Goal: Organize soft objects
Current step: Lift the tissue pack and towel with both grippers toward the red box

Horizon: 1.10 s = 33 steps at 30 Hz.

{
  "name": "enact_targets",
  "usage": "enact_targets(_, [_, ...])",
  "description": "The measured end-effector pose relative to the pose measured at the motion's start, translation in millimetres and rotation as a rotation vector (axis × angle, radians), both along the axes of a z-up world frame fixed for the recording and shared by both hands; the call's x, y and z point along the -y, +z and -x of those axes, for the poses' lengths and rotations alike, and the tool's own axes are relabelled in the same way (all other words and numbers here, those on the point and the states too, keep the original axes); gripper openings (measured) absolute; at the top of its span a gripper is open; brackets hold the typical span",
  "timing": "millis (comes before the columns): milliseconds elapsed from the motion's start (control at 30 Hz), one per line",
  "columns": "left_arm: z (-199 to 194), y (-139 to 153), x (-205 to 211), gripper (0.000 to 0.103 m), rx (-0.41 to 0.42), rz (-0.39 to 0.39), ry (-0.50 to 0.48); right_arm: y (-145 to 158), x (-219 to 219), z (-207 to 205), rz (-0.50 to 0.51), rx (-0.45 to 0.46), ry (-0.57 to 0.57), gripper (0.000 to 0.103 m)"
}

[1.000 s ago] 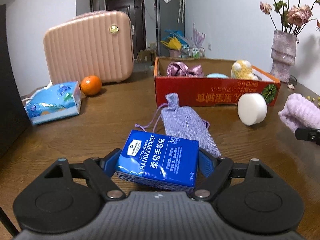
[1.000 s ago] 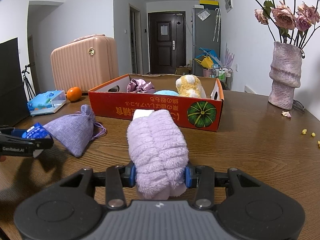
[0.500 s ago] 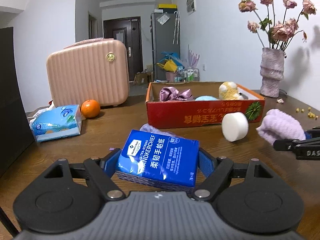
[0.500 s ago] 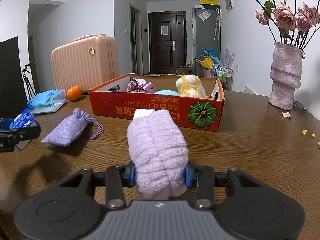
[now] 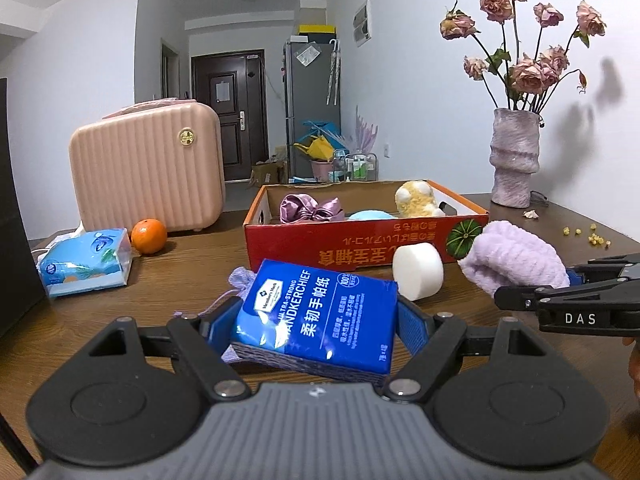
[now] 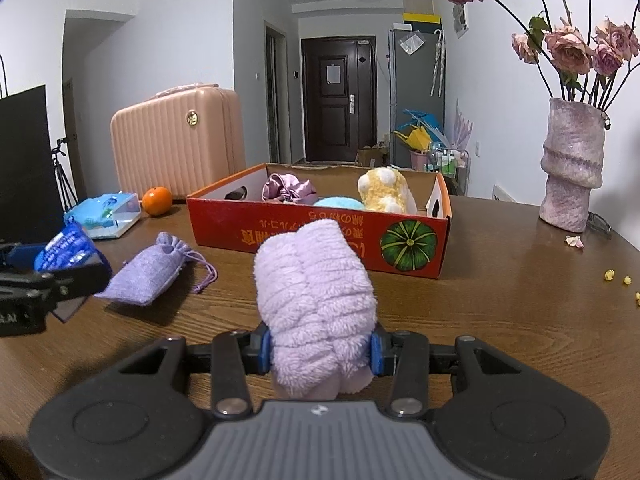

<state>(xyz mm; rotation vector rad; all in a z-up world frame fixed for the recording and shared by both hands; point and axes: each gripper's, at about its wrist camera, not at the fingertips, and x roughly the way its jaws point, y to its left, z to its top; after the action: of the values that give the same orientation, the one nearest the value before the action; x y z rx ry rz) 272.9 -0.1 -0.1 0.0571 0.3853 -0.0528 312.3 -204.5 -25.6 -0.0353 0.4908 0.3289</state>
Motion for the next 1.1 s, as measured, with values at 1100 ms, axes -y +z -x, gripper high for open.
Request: enact_targets(1100, [-28,3,13,0.081,0.014,-0.005,0.079,17,-22,15,-0.012,0.201,0.008,0.043])
